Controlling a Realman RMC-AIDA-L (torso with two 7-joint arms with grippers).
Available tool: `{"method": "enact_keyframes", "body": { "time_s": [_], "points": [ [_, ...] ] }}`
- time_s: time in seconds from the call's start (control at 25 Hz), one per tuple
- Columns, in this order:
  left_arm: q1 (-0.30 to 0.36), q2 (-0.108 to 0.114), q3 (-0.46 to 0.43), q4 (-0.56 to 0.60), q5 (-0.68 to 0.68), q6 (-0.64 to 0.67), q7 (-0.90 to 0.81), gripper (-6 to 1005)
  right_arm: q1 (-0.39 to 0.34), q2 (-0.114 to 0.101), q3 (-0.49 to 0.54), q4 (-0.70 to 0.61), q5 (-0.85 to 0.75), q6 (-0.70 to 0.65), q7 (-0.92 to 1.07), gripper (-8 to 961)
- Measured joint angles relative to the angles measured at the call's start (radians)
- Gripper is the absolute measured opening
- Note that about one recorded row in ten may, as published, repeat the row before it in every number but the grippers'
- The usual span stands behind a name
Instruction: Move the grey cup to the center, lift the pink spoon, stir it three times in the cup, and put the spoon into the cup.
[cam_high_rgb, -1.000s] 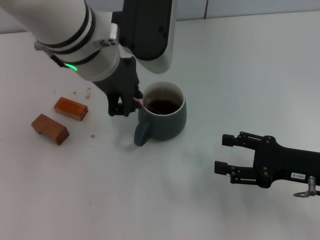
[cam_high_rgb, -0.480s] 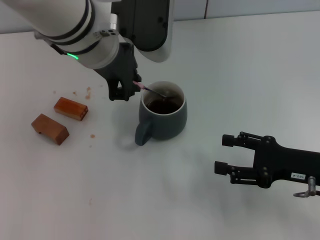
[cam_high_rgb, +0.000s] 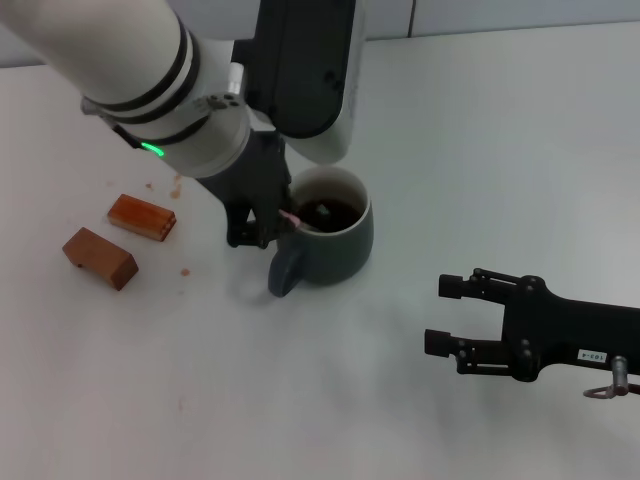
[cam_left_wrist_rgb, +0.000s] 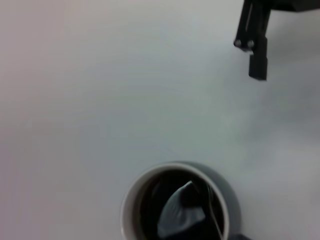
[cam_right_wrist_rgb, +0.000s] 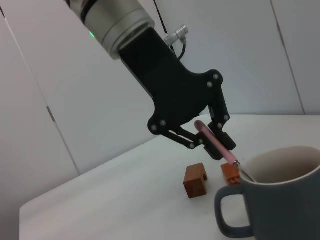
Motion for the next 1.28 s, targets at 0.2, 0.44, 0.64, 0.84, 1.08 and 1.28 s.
{"method": "enact_keyframes", "body": {
  "time_s": [0.2,0.44,0.64,0.84,1.08,1.28],
  "points": [
    [0.021,0.004,-0.003,0.0,0.024,0.012,0.002,127,0.002,0.0,-0.003,0.001,0.0,0.011,0.0,830],
    [0.031,0.005,-0.028,-0.012,0.04,-0.072,-0.006,132,0.003,0.0,-0.003,0.001,0.0,0.013,0.0,829],
    [0.038,0.003,-0.022,-0.014,-0.014,-0.088,-0.013,139,-0.001,0.0,-0.002,0.001,0.0,0.014,0.0,829],
    [0.073,0.007,-0.079,0.047,-0.129,-0.095,-0.01,147,0.0,0.0,-0.002,0.001,0.0,0.014,0.0,829],
    [0.144,0.011,-0.246,0.095,-0.331,-0.092,0.093,388,-0.002,0.0,-0.002,-0.003,0.0,0.014,0.0,829],
    [0.331,0.016,-0.4,0.14,-0.529,-0.082,0.27,491,-0.007,0.0,0.001,-0.006,0.006,0.013,-0.003,830]
  ]
}}
